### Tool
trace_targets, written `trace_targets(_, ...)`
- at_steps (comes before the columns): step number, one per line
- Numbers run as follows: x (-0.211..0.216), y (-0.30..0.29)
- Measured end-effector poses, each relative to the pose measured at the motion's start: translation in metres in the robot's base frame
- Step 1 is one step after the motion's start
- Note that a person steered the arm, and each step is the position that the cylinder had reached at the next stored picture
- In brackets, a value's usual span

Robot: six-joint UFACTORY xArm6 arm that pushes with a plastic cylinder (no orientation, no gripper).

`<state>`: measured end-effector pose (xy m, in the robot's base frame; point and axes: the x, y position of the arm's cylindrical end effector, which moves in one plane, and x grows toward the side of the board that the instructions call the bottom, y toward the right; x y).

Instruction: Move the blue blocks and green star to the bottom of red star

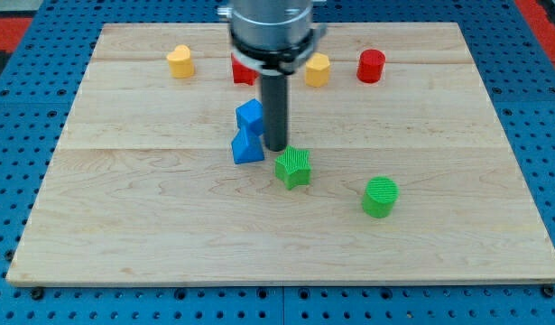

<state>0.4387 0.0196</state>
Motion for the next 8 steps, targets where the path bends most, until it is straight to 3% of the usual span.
trace_targets(1,0.015,0.05)
trace_targets(3,0.049,-0.05)
trace_targets(4,0.046,0.017)
trace_targets(5,0.0,0.051)
trace_targets(6,-0.03,0.005)
trace_targets(7,-0.03,-0.064)
trace_targets(8,-0.038,-0.046)
